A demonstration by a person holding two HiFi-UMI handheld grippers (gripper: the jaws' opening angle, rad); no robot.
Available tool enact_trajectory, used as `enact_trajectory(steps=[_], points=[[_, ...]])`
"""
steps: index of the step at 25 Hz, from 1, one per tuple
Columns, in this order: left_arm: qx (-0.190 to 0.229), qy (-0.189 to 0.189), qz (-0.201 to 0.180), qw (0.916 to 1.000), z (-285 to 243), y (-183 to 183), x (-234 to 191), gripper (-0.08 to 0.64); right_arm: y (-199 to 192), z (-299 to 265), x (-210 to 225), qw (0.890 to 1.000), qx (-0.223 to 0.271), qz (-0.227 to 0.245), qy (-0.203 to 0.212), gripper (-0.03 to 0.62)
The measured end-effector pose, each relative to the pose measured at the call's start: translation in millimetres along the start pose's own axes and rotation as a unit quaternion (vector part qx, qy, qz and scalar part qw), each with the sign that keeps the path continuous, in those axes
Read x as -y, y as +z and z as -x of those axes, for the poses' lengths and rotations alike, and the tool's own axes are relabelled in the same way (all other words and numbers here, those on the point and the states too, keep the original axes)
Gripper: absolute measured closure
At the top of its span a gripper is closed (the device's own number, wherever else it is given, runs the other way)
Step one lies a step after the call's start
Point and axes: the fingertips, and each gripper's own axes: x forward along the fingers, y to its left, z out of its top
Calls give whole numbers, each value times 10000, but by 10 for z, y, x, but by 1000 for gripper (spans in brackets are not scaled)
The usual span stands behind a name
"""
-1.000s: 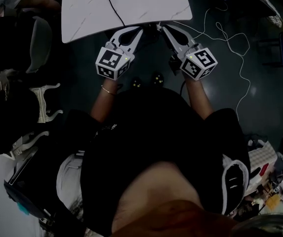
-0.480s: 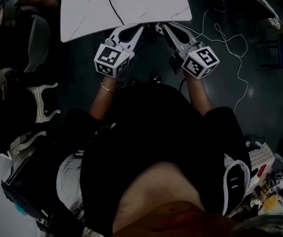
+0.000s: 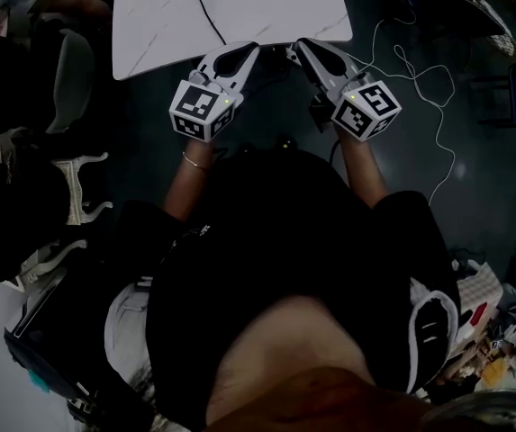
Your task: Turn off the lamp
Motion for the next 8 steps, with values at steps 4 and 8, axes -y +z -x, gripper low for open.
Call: enact_trajectory(steps=[4,8], points=[[7,48,27,10000,8,25,-49,554,25,-23,8,10000,27,25,27,592],[-12,120,11,9999,17,59,-91,554,51,-46,17,10000,39,39,43,592]])
